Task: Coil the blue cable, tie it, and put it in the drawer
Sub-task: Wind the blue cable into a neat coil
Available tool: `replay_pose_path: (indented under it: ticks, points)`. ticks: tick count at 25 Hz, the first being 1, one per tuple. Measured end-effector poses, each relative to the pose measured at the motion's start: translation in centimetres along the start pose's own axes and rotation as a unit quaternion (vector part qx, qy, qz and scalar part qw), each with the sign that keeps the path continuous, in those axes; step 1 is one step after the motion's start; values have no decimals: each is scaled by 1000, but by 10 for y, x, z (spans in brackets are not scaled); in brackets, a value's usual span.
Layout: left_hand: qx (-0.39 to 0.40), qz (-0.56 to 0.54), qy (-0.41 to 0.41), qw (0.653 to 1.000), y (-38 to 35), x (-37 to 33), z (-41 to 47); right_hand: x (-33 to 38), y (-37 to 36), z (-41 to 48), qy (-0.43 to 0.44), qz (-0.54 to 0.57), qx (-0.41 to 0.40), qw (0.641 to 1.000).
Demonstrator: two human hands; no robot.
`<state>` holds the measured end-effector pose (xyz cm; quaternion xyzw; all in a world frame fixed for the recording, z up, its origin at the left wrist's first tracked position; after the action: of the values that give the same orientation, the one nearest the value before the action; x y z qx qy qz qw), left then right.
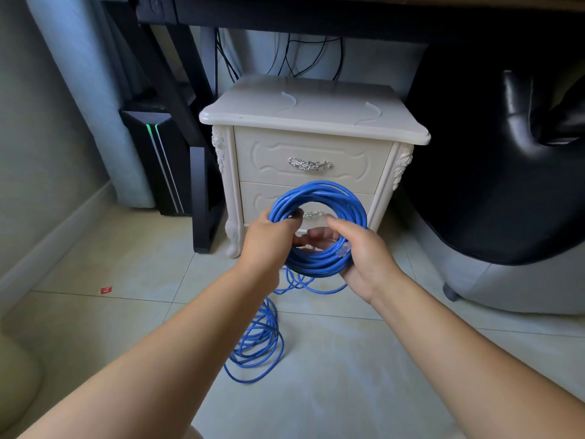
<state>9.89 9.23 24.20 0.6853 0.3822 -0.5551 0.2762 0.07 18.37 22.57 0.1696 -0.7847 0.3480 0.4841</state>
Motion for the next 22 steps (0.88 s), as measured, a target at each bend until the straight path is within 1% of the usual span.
replay_pose_path:
  ticks: [2, 4, 5, 6, 7, 9, 10, 11, 12, 13, 14, 17, 18, 22]
  points:
    - [52, 41, 2, 998, 2, -2, 0, 6, 5, 0, 7, -49, -4, 999]
    - [87, 80, -11, 993, 8, -5, 3, 13, 9, -1, 28, -116, -16, 993]
    - [88, 104, -40, 990, 12, -7, 5, 17, 11, -1, 42, -160, -21, 986]
    - [79, 147, -92, 982, 15, -9, 7, 19, 11, -2, 57, -213, -23, 975]
    - [75, 207, -159, 962, 16, -11, 8, 21, 11, -3, 71, -276, -21, 958]
    - [114, 331, -278, 894, 11, -15, 2, 23, 8, -6, 93, -402, 3, 911]
    - [141, 374, -304, 865, 7, -14, 0, 24, 5, -8, 98, -447, 23, 889]
    - [156, 398, -307, 850, 4, -14, -1, 24, 2, -9, 102, -473, 40, 874]
    - [152, 409, -297, 849, 3, -13, 0, 25, 0, -9, 104, -483, 53, 868]
    - [139, 412, -284, 855, 2, -13, 1, 25, 0, -10, 104, -474, 64, 872]
    - [125, 409, -270, 863, 2, -13, 2, 26, 0, -11, 99, -449, 74, 885]
    - [101, 361, -235, 897, 2, -12, 7, 30, 3, -15, 60, -318, 114, 939]
    - [94, 339, -222, 910, 2, -12, 8, 31, 4, -16, 44, -289, 127, 948]
    - [38, 258, -143, 955, 4, -11, 11, 36, 13, -17, -11, -252, 160, 954]
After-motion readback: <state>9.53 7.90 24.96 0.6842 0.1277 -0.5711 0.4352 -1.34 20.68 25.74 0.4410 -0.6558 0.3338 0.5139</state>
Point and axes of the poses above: each hand's wrist, its own z-axis towards the middle knuckle, its own y-axis out of the back of the hand, x = y × z, the point moved 2 cm from there along z, towards the middle knuckle, and after that the axes turned 3 degrees about z, right-handed, at the moved point
